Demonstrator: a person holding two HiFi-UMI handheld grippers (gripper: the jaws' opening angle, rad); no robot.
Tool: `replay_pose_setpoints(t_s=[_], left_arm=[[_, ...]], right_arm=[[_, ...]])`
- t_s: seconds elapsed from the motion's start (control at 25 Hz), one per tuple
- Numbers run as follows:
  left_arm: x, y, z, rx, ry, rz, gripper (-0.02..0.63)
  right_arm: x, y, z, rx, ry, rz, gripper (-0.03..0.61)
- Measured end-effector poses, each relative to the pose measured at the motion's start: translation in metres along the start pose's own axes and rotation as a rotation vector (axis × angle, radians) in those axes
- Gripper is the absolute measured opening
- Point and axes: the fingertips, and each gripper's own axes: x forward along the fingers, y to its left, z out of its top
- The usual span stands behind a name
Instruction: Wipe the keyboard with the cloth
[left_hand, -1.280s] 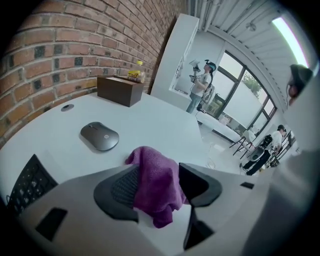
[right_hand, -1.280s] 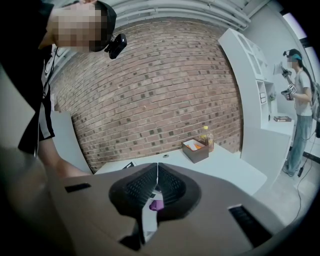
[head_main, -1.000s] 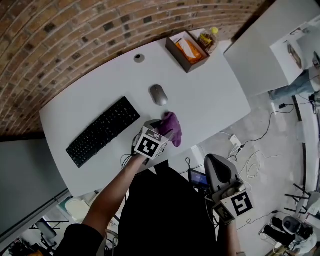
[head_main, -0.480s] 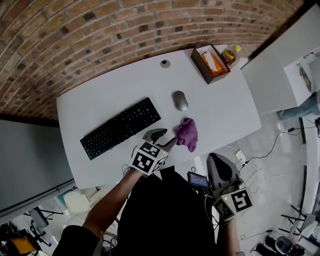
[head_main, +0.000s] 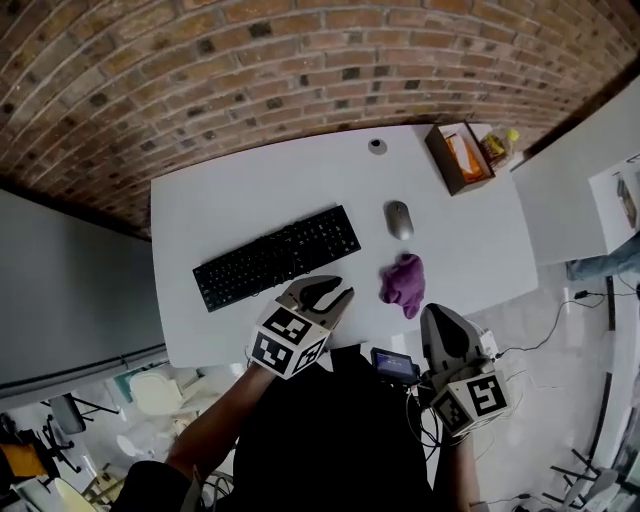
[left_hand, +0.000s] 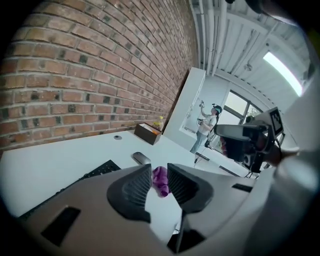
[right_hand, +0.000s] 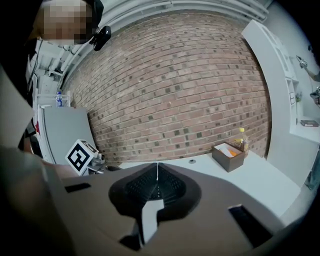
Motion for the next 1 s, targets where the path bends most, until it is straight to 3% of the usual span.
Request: replay_pose_setpoints(t_s=[0.48,1.0], left_arm=[[-0.093,0.021,0.031,-0.046,-0.191,0.07,0.041],[-0.15,0.028,0.038,-0.082,-0.306,0.117,0.015]], right_arm=[[0.04,0.057,0.007,-0.033,-0.008,0.109,0.018],[0.061,0.113,0.017,-0.094,-0.02,0.29,0.018]])
